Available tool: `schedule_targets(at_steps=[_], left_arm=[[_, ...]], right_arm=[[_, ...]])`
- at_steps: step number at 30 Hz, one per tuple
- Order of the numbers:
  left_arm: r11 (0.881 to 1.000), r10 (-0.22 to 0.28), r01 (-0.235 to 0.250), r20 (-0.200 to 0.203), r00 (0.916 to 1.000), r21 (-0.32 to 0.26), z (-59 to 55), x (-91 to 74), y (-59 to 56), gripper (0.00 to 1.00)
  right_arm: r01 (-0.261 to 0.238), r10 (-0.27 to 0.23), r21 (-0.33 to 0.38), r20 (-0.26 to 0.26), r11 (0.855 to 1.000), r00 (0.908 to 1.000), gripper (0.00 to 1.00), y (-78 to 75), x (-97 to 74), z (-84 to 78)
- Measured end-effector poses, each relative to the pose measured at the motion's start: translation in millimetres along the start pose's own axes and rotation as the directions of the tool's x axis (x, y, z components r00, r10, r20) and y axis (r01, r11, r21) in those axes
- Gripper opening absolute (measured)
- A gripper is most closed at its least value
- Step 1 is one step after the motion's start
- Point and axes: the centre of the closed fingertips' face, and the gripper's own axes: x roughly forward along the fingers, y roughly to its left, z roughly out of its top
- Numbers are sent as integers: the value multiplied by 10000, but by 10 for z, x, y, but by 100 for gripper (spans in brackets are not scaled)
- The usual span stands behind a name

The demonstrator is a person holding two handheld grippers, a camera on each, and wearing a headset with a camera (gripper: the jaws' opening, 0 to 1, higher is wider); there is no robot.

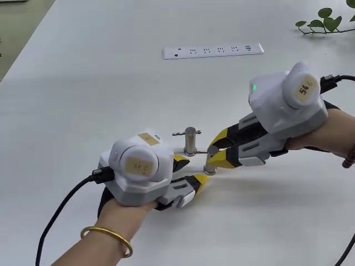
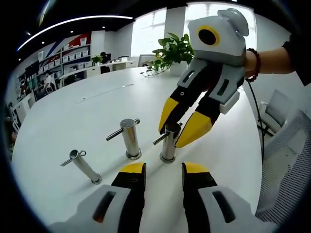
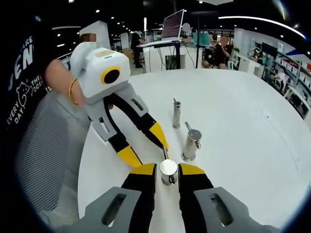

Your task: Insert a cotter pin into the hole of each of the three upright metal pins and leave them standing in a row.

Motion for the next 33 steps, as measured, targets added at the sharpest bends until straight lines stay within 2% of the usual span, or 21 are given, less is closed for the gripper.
schedule_targets(at_steps=[7, 13, 27, 33], left_arm=[[9998, 150, -148, 188, 9997, -138, 30, -148, 47, 30], [9992, 271, -258, 437, 9987, -300, 73, -271, 80, 32], [9956, 653, -603, 697, 9954, -722, 106, -438, 165, 40], [9873, 1305, -1184, 1163, 9846, -1056, 172, -616, 273, 47]], right_arm=[[132, -133, -51, -83, 9999, 9999, 9, -46, 18, -18], [45, -45, -21, -84, 10000, 10000, 9, -37, 20, -10], [-49, 48, -139, -31, 9999, 10000, 8, -56, 20, -22], [16, -19, -344, -74, 9994, 10000, 8, -63, 13, -31]])
